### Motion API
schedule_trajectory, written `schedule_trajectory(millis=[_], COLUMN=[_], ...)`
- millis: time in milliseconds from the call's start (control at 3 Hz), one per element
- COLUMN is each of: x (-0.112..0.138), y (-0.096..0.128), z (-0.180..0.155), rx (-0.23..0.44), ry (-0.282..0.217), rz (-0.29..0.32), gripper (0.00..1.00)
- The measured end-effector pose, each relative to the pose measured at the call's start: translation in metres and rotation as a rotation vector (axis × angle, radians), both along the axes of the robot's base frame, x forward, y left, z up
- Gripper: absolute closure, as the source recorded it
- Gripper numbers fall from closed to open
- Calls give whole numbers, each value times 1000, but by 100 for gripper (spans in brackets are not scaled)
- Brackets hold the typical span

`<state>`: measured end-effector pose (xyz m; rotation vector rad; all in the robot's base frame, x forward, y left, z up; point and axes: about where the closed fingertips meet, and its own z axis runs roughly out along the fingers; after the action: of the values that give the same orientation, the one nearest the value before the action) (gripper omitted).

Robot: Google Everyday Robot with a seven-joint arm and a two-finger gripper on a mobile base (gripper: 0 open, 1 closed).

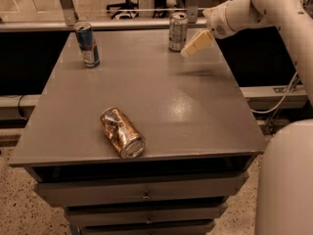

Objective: Move 7up can near orange can

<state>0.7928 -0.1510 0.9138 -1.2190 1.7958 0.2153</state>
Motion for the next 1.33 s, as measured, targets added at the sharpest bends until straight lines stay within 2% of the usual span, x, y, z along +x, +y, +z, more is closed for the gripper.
schedule_trajectory(millis=[667, 1000, 1333], x=[47, 68, 85], y=[12, 24, 32], z=[-17, -19, -20], rx=[139, 207, 240], ry=[-2, -33, -66], rz=[-29, -44, -50], gripper=[0, 0, 0])
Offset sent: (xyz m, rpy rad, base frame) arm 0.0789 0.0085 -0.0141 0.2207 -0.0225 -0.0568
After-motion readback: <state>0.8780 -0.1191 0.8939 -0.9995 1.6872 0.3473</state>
